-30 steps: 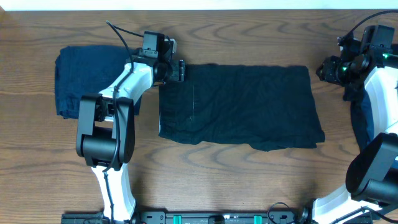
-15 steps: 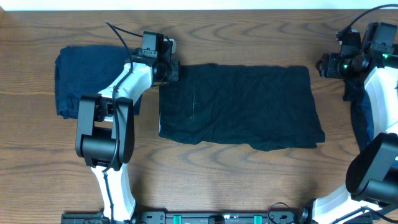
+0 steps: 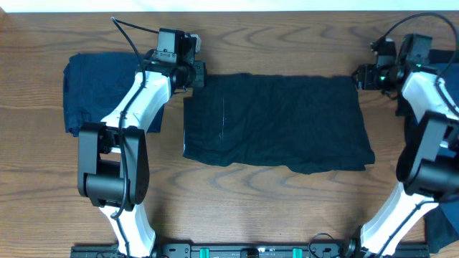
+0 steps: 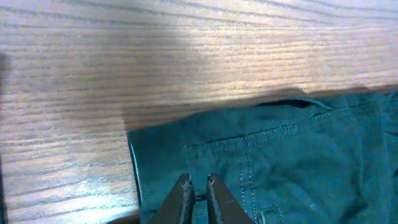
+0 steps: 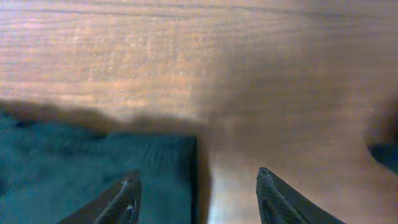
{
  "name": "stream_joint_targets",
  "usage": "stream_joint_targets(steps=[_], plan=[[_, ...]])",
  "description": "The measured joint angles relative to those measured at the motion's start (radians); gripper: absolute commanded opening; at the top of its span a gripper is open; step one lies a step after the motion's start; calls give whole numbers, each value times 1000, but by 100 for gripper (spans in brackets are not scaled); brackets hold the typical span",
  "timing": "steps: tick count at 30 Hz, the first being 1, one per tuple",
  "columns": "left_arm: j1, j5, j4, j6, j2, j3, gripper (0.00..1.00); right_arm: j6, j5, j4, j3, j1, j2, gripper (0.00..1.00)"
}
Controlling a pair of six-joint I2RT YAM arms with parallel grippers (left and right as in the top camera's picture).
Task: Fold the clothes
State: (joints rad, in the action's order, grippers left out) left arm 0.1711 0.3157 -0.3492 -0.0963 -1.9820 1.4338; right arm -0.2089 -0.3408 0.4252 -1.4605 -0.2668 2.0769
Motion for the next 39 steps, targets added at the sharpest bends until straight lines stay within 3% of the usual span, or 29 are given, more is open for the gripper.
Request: stream_joint_targets(steps=[10,14,15,16,17,19,24,31,39], plan=[[0,0,-7,0,0,0,12,-4,-130,-85,2,0,98,51],[0,0,-8,0,0,0,12,-8,-148,-78,2,0,99,34],[0,0,-9,0,0,0,13,-8,-154,-77,2,0,99,35],[0,0,-10,0,0,0,12,-7,-159,-72,2,0,99,41],[0,0,-10,0,0,0,13,-5,-161,-64,2,0,99,55],[0,0,-12,0,0,0,13,-6,-166,-51,2,0,99,61],[0,0,-33,0,0,0,13,-4,-165,-27,2,-7,99,61],[0,0,-38,0,0,0,13,95,-261,-4,2,-59,99,45],[0,0,-38,0,0,0,13,139,-349,18,2,-124,99,46]])
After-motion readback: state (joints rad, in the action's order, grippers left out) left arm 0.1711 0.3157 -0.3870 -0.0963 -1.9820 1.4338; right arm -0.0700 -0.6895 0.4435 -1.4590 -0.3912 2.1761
